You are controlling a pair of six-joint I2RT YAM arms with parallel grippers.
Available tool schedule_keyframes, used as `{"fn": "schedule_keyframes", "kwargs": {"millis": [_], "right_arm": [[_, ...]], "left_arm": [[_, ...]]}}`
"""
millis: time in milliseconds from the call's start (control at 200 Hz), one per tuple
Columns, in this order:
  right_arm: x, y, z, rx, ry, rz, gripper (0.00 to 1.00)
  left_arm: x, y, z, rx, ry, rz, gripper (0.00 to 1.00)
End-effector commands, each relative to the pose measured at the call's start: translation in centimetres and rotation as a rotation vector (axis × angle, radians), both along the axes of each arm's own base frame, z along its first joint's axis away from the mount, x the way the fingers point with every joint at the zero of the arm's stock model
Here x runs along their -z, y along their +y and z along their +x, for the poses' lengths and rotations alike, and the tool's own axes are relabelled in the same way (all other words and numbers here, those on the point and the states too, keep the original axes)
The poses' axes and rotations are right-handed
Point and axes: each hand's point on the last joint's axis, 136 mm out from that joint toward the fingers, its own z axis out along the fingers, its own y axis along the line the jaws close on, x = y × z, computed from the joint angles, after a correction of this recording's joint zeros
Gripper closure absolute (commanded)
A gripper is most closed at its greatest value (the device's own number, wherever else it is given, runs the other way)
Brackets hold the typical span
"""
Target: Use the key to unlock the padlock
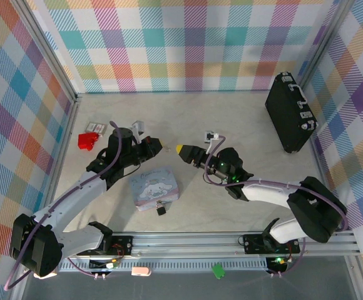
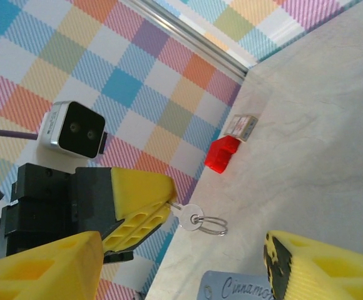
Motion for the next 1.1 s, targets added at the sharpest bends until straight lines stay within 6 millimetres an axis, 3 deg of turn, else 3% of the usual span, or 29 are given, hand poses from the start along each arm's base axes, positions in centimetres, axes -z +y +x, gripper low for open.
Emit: {"fn": "schedule_keyframes", "kwargs": {"millis": [0,300,575,1095], "right_arm": [[-2.4,0.7,-0.3,-0.049,-0.062,0.086,0.32],[-2.8,0.9,0.5,-0.115,-0.039,0.147,0.34],[-3.5,1.4,-0.3,-0.185,-0.081,0.154,0.38],[-3.4,1.7,0.0,-0.219,-0.065,0.153,0.62]], "left_arm": [[-3.2,-1.2,0.3,0.044,-0.055,-0.105,1.0],[-5.1,-2.3,-0.4,0.128,-0.106,-0.163,1.0],[-5.0,-2.7,-0.4,0.153,-0.112,-0.159,1.0],[-4.8,-3.4,-0.5,0.189,-0.103,-0.183,1.0]]}}
